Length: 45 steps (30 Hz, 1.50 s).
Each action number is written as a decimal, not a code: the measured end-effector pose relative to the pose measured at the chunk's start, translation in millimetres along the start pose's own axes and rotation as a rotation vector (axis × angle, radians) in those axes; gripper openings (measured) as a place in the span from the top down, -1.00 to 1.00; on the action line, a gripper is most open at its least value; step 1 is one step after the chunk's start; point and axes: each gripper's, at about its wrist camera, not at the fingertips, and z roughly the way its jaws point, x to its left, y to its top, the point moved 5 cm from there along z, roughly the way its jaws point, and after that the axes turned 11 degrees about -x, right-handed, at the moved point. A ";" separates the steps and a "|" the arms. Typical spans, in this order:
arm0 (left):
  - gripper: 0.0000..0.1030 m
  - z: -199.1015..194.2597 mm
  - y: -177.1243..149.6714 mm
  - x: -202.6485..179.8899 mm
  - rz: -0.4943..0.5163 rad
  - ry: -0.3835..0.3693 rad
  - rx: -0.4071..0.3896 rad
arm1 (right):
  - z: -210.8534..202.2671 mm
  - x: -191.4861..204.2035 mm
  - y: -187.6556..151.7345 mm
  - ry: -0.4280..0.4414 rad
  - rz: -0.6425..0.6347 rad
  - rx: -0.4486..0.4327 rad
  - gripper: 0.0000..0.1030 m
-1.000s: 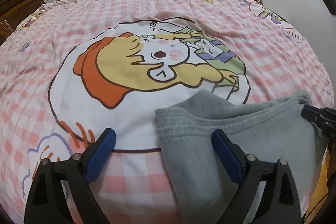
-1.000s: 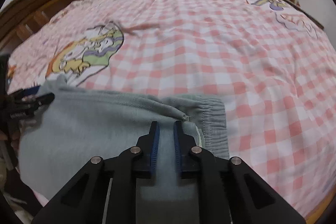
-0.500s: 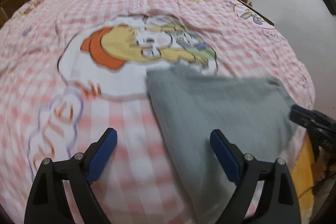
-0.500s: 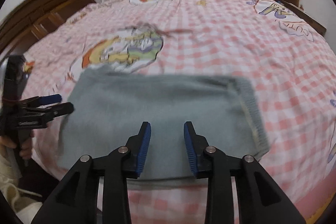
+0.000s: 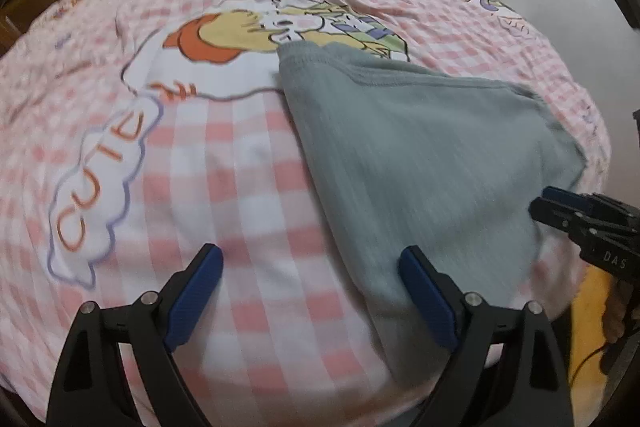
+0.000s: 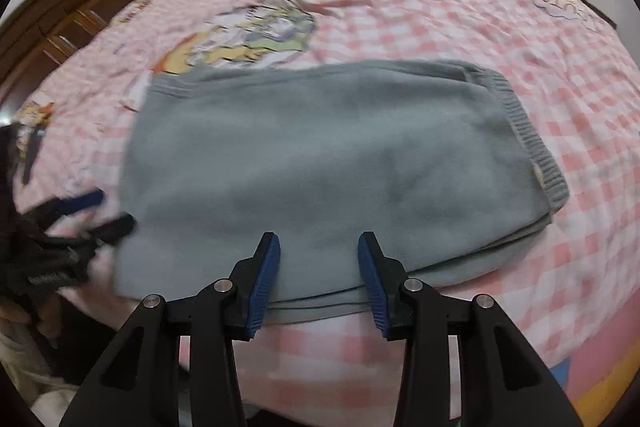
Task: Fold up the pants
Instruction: 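Move the open right gripper to the edge of the folded pants, then grasp the pants edge with the right gripper and lift it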
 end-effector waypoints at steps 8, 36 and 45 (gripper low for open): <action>-0.81 -7.6 -21.0 2.4 -0.014 -0.015 0.019 | 11.4 36.9 -20.5 0.028 -0.044 0.040 0.16; -0.80 -53.8 -40.4 95.5 -0.166 0.046 -0.037 | 47.2 163.2 -12.5 -0.045 -0.216 0.041 0.06; -0.80 -53.7 -43.0 95.8 -0.175 0.036 -0.044 | 62.0 159.5 -12.1 -0.100 -0.227 0.043 0.51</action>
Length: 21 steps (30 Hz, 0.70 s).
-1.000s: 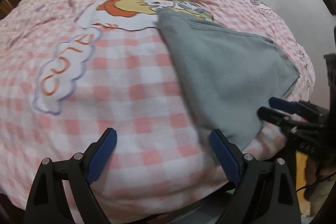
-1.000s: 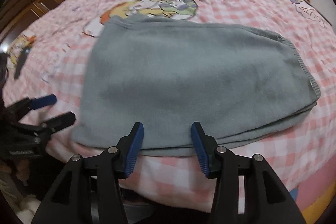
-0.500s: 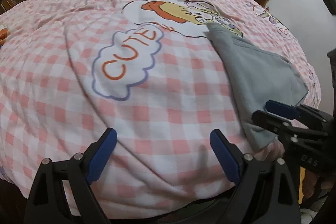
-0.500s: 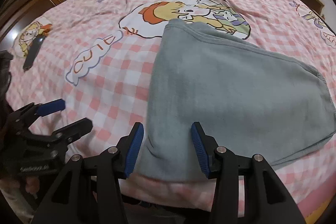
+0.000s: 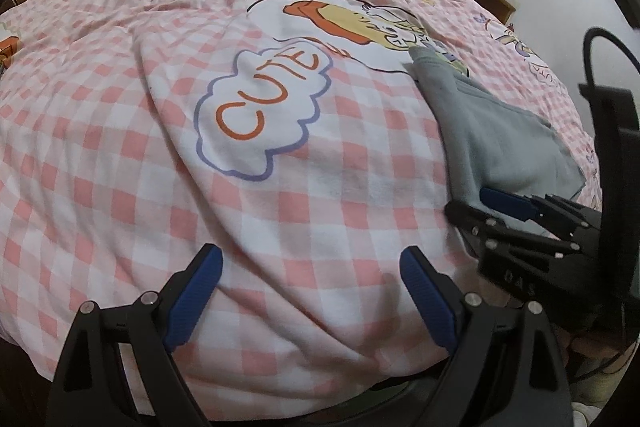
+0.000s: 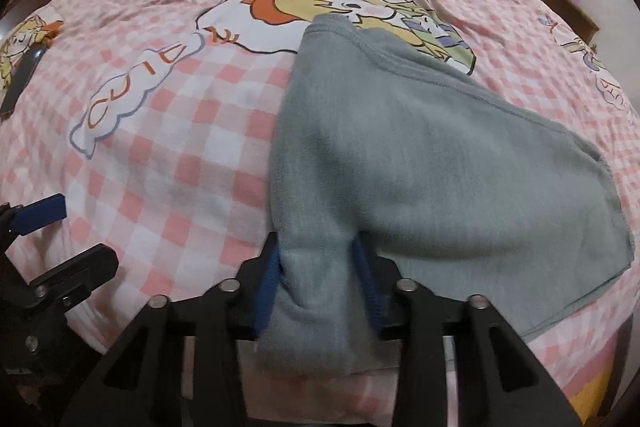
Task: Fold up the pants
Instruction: 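Grasp the pants edge with the right gripper and lift it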
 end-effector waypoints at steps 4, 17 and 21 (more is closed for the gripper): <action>-0.80 -0.9 0.9 -0.5 -0.006 0.000 -0.006 | -12.2 -10.5 6.2 0.088 0.068 -0.012 0.77; -0.80 -2.7 18.7 -32.3 0.010 -0.041 -0.025 | -65.4 -79.0 41.1 0.401 0.407 -0.141 0.80; -0.80 0.1 29.1 -48.4 0.012 -0.072 -0.026 | -83.5 -104.1 44.8 0.446 0.475 -0.204 0.80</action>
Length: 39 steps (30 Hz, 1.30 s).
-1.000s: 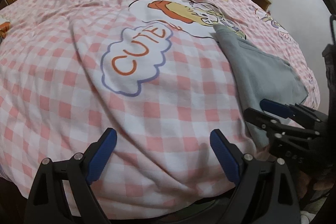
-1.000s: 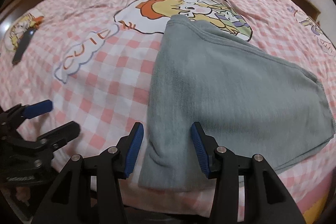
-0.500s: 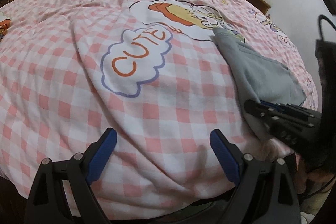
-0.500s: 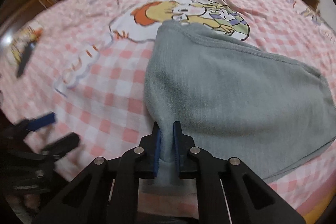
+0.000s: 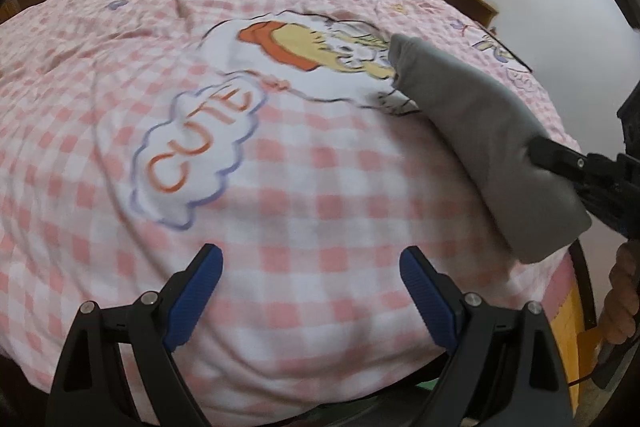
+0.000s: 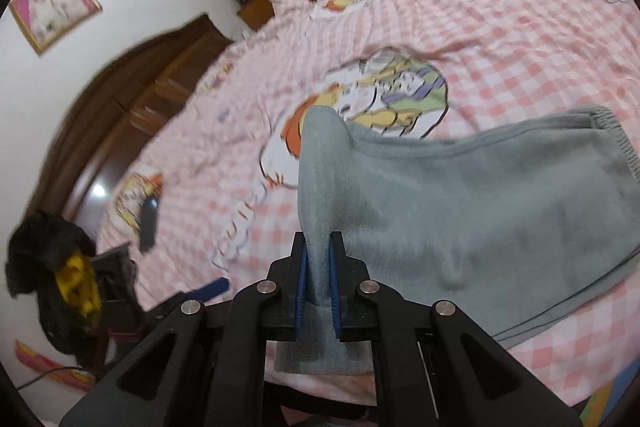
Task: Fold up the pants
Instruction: 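Grasp the pants edge with the right gripper and lift it, then fold the held edge over the pants with the right gripper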
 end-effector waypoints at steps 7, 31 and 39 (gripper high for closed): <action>-0.80 10.1 21.4 -41.7 0.057 -0.044 -0.004 | -37.1 -32.9 25.9 0.025 0.084 -0.093 0.80; -0.80 93.8 12.9 -198.5 0.352 -0.149 0.130 | -62.6 -223.2 29.8 -0.221 0.268 -0.113 0.79; -0.81 105.5 8.9 -192.9 0.337 -0.136 0.161 | -75.5 -216.3 46.6 -0.199 0.267 -0.107 0.56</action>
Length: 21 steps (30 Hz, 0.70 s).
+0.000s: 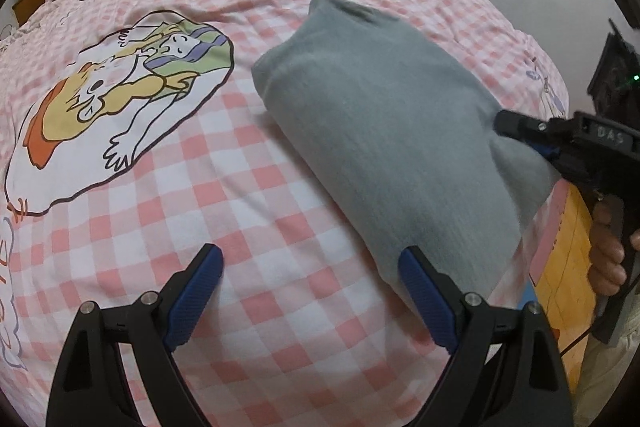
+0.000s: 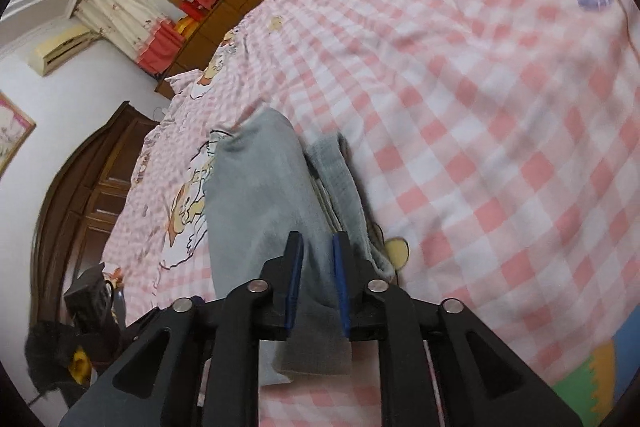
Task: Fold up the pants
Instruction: 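Fold the held edge over the pants with the right gripper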
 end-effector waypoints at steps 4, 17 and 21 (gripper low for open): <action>-0.81 1.7 -1.7 0.1 -0.010 0.001 -0.002 | 0.7 13.7 8.8 -0.057 -0.121 -0.003 0.44; -0.80 -14.6 6.5 -6.8 -0.038 -0.042 -0.060 | 3.9 56.5 2.7 -0.096 -0.453 -0.015 0.83; -0.80 -21.1 22.1 -17.3 -0.007 -0.063 -0.126 | -4.4 59.2 12.8 -0.129 -0.502 -0.058 0.83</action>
